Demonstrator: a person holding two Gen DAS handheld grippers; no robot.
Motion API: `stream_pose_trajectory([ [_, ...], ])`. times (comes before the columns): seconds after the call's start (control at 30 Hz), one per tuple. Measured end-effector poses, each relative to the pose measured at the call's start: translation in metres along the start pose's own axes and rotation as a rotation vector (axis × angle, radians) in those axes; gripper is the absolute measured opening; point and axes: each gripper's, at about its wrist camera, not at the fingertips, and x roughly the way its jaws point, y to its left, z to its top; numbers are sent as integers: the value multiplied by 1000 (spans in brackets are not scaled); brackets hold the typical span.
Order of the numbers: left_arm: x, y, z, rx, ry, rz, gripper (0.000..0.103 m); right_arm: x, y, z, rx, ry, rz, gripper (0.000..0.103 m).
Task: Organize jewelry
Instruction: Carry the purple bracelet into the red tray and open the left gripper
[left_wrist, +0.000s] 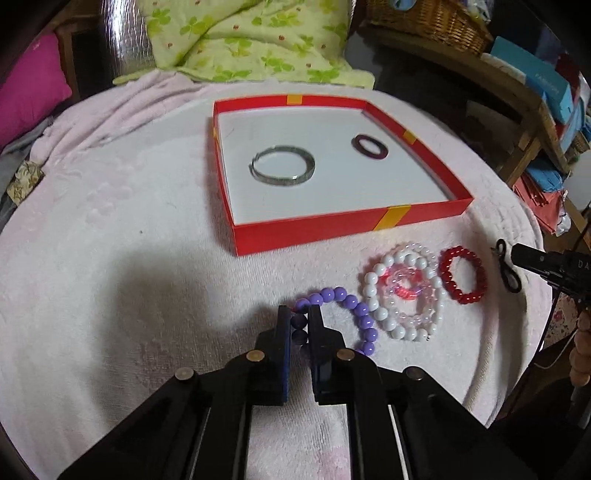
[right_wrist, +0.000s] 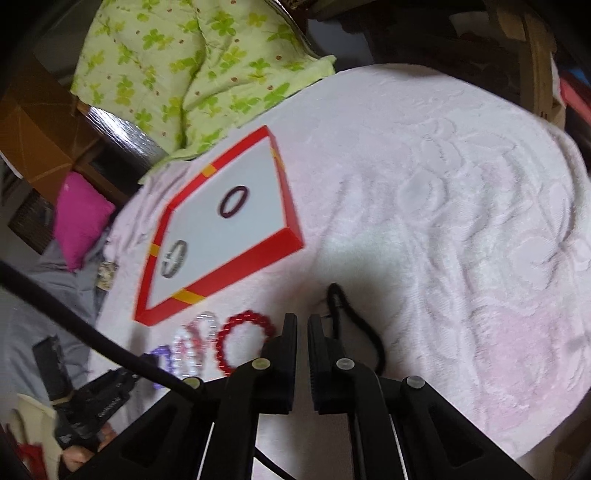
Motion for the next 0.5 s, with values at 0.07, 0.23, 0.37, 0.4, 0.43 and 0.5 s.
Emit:
stream_pose_trajectory([
  [0.07, -7, -2, -2, 7, -18, 4, 9, -1, 0, 0, 7, -1, 20, 6],
  [0.23, -19, 1, -3, -8, -48, -13, 9, -9, -13, 0, 54, -12, 55, 6],
  [0.37, -32, 2, -2, -3, -81, -19, 9, -10, -19, 1, 79, -11, 60, 6],
  [0.4, -34, 2, -2, 1, -87, -16, 9, -11, -20, 1, 83, -13, 56, 6],
  [0.43, -36, 1, -2, 6, -93, -12, 9, -10, -22, 2, 87, -11, 55, 6],
  [0.5, -39, -1, -3, 15, -102, -6, 9, -10, -25, 3, 106, -14, 52, 10],
])
